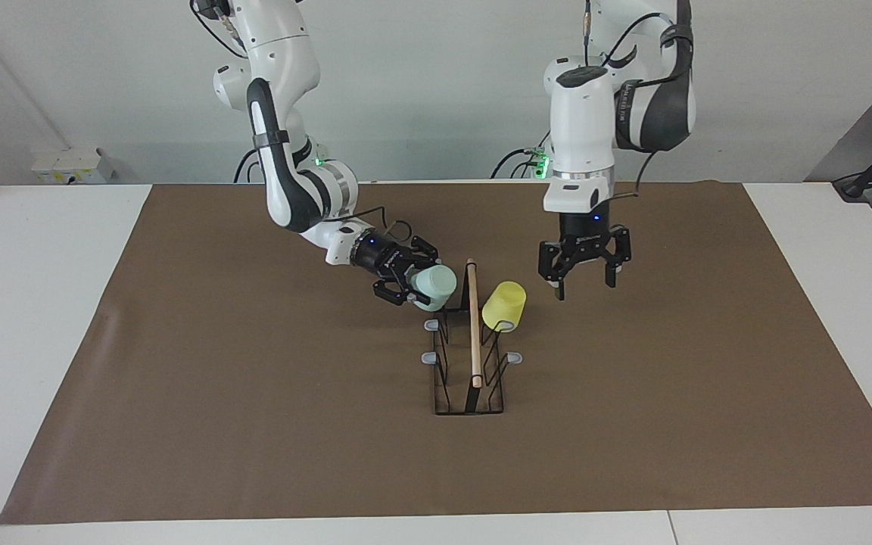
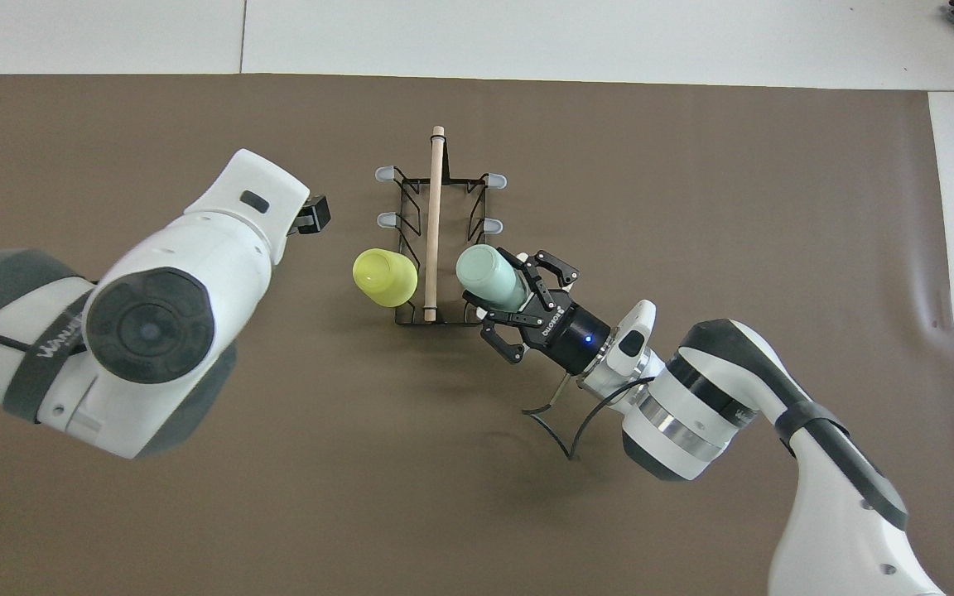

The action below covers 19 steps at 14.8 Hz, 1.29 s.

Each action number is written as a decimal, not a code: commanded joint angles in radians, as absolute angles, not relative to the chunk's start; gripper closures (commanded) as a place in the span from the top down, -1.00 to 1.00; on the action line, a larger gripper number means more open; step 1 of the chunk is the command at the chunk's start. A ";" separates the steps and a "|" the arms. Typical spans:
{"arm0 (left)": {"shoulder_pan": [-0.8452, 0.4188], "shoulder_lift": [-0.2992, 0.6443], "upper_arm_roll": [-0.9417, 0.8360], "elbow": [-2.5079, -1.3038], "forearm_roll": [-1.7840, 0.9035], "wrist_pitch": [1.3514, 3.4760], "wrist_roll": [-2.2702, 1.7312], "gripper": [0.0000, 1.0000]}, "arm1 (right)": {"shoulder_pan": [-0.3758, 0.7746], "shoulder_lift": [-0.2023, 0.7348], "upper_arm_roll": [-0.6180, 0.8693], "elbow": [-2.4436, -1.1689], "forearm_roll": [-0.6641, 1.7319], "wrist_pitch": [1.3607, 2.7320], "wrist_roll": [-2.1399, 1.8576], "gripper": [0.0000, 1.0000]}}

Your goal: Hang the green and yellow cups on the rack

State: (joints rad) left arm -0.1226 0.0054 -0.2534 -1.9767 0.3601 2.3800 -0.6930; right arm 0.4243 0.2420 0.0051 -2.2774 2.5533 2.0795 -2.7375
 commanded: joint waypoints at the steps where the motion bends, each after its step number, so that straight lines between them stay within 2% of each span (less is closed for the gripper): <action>1: -0.126 -0.035 -0.180 -1.918 0.148 2.228 -0.366 1.00 | 0.417 0.258 0.017 -2.272 2.642 2.092 -2.861 0.99; 4: -0.126 -0.034 -0.062 -1.786 0.013 1.969 -0.009 1.00 | 0.408 0.256 0.018 -2.270 2.640 2.083 -2.859 1.00; 7: -0.124 -0.032 0.027 -1.703 -0.038 1.826 0.168 1.00 | 0.400 0.212 0.017 -2.272 2.629 2.112 -2.850 1.00; 9: -0.094 -0.022 0.043 -1.631 -0.037 1.737 0.257 1.00 | 0.381 0.131 0.017 -2.272 2.600 2.248 -2.838 1.00; 12: -0.057 -0.003 0.044 -1.577 -0.040 1.637 0.298 1.00 | 0.345 0.016 0.017 -2.272 2.437 2.449 -2.743 1.00; 16: -0.055 -0.014 0.049 -1.558 -0.045 1.575 0.314 1.00 | 0.261 -0.050 0.011 -2.270 2.094 2.542 -2.619 1.00; 19: -0.052 -0.008 0.040 -1.554 -0.037 1.536 0.287 1.00 | 0.123 -0.071 0.008 -2.251 1.619 2.531 -2.484 1.00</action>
State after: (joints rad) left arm -0.0600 -0.0285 0.0450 -1.5898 -0.0285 1.5870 0.2937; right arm 0.2140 -0.0478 -0.0005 -2.2493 1.8864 2.5411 -2.5662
